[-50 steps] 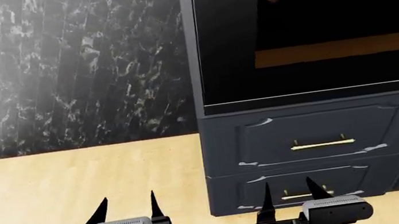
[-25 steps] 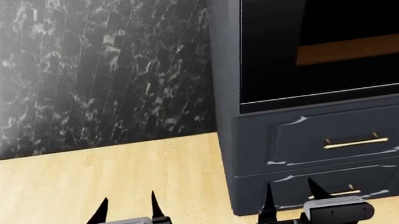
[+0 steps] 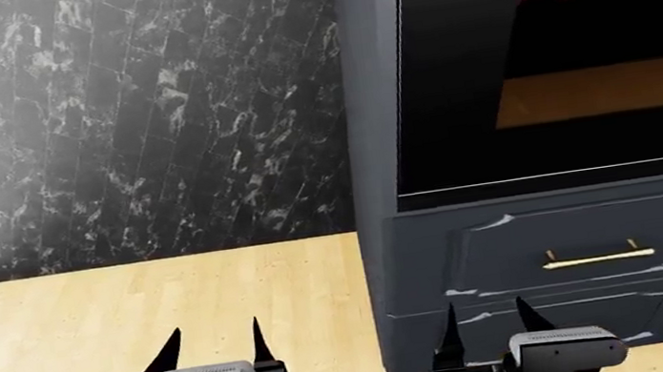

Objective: Open the oven door

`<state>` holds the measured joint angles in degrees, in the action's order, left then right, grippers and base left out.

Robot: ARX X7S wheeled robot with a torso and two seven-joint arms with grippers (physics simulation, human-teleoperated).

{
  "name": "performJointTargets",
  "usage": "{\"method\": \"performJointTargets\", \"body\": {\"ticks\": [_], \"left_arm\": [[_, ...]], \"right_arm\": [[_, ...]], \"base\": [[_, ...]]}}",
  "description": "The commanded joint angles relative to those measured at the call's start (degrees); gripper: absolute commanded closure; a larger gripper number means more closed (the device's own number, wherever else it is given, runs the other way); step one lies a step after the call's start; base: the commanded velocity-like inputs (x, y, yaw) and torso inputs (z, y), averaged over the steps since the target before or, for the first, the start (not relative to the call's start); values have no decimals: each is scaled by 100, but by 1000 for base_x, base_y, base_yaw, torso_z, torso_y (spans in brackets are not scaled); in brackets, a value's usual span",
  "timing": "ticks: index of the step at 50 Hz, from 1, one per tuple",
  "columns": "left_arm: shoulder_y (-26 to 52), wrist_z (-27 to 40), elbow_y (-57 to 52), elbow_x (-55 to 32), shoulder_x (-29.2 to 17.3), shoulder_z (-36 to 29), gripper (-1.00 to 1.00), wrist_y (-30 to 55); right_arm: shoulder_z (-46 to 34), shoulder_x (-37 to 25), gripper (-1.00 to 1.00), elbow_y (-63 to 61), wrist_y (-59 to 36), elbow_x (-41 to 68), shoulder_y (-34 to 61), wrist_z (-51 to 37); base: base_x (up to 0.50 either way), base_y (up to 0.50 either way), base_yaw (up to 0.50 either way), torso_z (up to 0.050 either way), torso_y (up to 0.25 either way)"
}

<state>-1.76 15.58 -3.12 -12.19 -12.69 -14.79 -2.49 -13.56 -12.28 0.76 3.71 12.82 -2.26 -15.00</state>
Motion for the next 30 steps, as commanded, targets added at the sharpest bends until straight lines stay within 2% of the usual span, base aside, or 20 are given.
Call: {"method": "performJointTargets", "body": {"ticks": [1, 30], "left_arm": [[-11, 29, -3, -30, -23, -23, -100, -21], [1, 72, 95, -105, -73, -81, -100, -128]], "right_arm": [[-19, -21, -100, -14, 33, 26, -18, -22], [-109, -79, -100, -36, 37, 67, 2, -82]], "base": [[0, 0, -234, 0, 0], [0, 0, -241, 0, 0]]}}
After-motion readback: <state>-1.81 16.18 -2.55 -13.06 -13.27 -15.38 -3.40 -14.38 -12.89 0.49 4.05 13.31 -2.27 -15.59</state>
